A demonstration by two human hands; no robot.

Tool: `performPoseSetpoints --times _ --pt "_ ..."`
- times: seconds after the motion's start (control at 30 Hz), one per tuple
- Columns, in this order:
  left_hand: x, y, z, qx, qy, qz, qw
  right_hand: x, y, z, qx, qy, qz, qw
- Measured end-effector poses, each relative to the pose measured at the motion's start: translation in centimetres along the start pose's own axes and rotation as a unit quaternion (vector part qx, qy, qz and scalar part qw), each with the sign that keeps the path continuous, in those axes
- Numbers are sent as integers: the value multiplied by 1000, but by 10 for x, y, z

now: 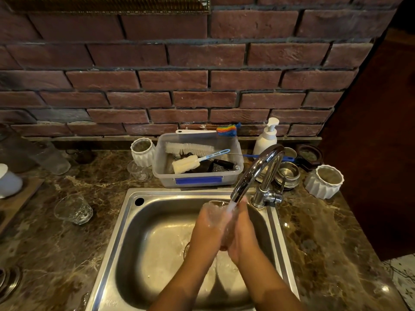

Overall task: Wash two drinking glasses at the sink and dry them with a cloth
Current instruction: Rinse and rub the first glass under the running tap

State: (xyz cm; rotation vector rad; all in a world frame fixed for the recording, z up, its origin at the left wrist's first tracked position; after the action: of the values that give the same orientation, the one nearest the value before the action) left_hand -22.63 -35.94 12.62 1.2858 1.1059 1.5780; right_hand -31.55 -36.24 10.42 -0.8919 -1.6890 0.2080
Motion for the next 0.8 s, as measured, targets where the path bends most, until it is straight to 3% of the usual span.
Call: performPoseSetpoints --times 0.1,0.27,0.37,0.43,0.5,0.6,0.7,0.8 --pt "-3 -2 11 -53 49 -31 997 3 12 -3 -12 -66 9 998" --pt "2 1 14 -40 -10 -56 998 11 13 -2 -26 -204 10 979" --pt "7 0 11 51 -30 -3 998 14 0 5 91 -154 88 980" --pt "10 -3 9 118 -41 49 991 18 -9 9 230 -98 165 954" --pt "11 -6 9 169 -41 83 981 20 -14 14 307 -92 201 926" --pt "10 -4 4 175 -56 80 980 26 -25 20 338 -150 237 898" --pt "10 -1 0 169 -57 60 982 23 -38 24 330 -147 259 896" --pt "8 -2 3 193 -48 60 978 19 -29 19 351 -177 232 890"
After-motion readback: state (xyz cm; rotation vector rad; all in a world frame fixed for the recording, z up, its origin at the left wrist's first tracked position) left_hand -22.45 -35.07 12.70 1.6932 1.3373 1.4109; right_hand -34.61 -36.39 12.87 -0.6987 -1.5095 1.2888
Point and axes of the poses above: each hand's wrist, its own x-axis away from the middle knuckle, its own z-axis out of the back of the hand, y = z × x, the point moved 7 cm from there along -x, towards the middle knuckle, and after that the axes turned 7 degrees about -z, right-handed, at the moved point
